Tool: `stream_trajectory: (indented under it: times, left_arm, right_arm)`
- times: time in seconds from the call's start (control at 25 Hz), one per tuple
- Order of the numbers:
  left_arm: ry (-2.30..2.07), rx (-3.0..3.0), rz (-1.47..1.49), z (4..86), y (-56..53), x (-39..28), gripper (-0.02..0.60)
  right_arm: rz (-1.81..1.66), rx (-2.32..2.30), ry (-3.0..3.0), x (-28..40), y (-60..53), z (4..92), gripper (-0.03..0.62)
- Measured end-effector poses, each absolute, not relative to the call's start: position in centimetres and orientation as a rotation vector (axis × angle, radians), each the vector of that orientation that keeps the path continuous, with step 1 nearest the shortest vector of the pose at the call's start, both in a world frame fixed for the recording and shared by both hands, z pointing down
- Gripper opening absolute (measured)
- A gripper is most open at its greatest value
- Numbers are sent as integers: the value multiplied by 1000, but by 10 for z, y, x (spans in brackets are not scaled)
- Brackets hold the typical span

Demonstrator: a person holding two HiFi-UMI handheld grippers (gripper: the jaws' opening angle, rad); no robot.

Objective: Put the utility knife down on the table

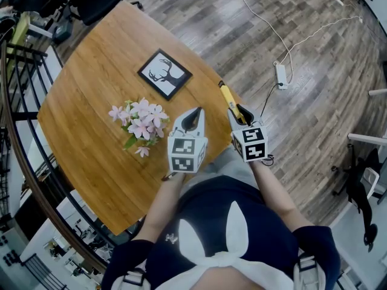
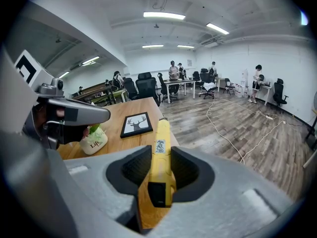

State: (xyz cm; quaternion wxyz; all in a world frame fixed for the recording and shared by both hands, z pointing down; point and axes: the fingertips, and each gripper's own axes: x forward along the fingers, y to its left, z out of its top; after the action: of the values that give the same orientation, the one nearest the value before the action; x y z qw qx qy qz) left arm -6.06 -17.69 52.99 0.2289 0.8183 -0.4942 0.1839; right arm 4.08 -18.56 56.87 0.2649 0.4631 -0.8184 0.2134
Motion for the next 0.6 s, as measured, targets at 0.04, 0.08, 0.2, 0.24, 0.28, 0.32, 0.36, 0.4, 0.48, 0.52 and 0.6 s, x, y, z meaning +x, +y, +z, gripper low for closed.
stream_trajectory:
  times: [0.04,0.08,0.2,0.24,0.28,0.32,0.36,0.4,0.48,0.52,0.6]
  left_arm:
    - [-1361,2252,507,530,-177,-61,17]
    - [-1362,2252,507,530,-177,-61,17]
    - [-1363,2249,509,531,-177,-62,17]
    - [-1364,2248,510,532,-177,-63,17]
    - [-1364,2247,511,532,-177,-63,17]
    - [-1365,2247,512,532,-177,-64,17]
    - [-1365,2247,512,532,-176,-64,17]
    - [-1365,2247,513,532,-176,-64,17]
    - [-1365,2247,514,532,-176,-64,17]
    - [-1364,2246,514,532,-176,-64,17]
    - [-1363,2244,517,532,-176,-64,17]
  right_arm:
    - [578,1250,-2210,41,-186,570,120]
    - [579,1249,-2209,41,-186,571,120]
    - [583,1245,-2202,41,-186,575,120]
    - [584,1243,-2200,41,-186,576,120]
    - [586,1242,-2199,41,-186,577,120]
    - [588,1242,-2197,40,-186,579,120]
    - [589,1240,-2196,40,-186,580,120]
    - [591,1239,-2194,40,-185,581,120]
    - [595,1236,-2190,41,-185,583,119]
    - [596,1235,-2188,41,-185,584,120]
    - [598,1233,-2182,42,-186,586,120]
